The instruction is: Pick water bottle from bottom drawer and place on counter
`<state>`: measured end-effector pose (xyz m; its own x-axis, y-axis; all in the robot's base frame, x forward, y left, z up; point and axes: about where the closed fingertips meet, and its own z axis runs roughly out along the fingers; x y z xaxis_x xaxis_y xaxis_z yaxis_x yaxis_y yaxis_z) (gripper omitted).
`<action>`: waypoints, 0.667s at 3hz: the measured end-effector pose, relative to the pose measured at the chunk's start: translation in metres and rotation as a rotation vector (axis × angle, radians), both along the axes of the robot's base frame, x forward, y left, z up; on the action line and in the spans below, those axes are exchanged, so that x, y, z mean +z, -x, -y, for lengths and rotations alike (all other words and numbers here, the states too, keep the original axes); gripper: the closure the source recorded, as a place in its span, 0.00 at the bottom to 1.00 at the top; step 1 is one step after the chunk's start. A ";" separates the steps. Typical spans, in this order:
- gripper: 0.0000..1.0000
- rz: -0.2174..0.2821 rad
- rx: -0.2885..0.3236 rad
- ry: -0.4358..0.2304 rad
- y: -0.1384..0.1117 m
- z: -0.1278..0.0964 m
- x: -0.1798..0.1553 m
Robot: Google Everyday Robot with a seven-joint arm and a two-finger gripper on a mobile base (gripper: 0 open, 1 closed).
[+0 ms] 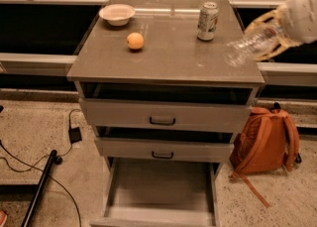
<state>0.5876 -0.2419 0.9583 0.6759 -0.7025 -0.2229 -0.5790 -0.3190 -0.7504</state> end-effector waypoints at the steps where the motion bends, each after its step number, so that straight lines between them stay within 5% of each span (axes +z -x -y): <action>1: 1.00 -0.068 -0.020 -0.082 -0.025 -0.039 0.017; 2: 1.00 -0.167 -0.086 -0.165 -0.045 -0.071 0.012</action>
Offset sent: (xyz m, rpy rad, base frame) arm 0.0704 0.1150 -0.0080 0.2905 0.3466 -0.2142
